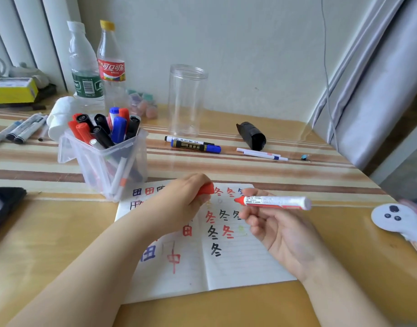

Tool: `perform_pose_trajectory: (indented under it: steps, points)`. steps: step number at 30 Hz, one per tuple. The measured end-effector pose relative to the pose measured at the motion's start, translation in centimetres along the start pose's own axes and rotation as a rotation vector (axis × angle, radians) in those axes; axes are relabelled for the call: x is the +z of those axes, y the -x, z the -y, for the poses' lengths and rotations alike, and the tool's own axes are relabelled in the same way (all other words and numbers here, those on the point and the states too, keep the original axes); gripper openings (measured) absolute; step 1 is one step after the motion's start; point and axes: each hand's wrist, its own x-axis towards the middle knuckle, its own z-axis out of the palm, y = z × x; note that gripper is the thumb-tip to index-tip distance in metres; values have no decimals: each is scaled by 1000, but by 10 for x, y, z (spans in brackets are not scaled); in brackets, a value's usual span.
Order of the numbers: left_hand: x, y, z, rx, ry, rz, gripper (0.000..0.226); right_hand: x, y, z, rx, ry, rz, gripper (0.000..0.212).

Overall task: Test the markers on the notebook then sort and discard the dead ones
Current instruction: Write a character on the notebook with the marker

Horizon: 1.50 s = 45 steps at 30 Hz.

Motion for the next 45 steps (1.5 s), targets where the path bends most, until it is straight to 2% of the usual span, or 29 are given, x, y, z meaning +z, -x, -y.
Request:
perform_pose_trajectory:
  steps: [1, 3, 6, 10, 12, 15, 17, 20, 26, 30, 35, 43, 45]
  points:
    - [1, 0, 0, 8, -6, -1, 20, 3, 2, -3, 7, 3, -5, 27]
    - [2, 1, -1, 24, -9, 2, 21, 2, 4, -11, -34, 178, -22, 3]
    - [6, 2, -2, 35, 23, 26, 21, -3, 5, -19, -138, 509, -105, 31]
    - [11, 3, -2, 26, 32, 73, 22, -5, 8, -29, -230, 547, -113, 39]
    - [13, 3, -3, 10, 7, 103, 25, -6, 9, -34, -254, 633, -108, 39]
    - [15, 3, -2, 14, -18, 113, 27, -6, 11, -35, -278, 758, -141, 27]
    - [16, 2, -1, 6, -18, 109, 28, -7, 11, -35, -296, 772, -197, 21]
    - [17, 2, -1, -6, -14, 108, 28, -7, 10, -37, -346, 850, -247, 26]
    - [16, 2, -2, -5, 8, 93, 27, -7, 8, -39, -355, 915, -248, 37]
    - [17, 2, -1, -15, 13, 100, 28, -8, 10, -40, -299, 924, -228, 36]
    - [17, 2, 0, -23, 19, 112, 28, -7, 10, -38, -335, 908, -257, 27]
    - [16, 2, 0, -34, 20, 122, 28, -8, 11, -39, -347, 908, -248, 30]
    - [16, 2, 1, -33, 21, 121, 28, -7, 12, -38, -319, 901, -211, 39]
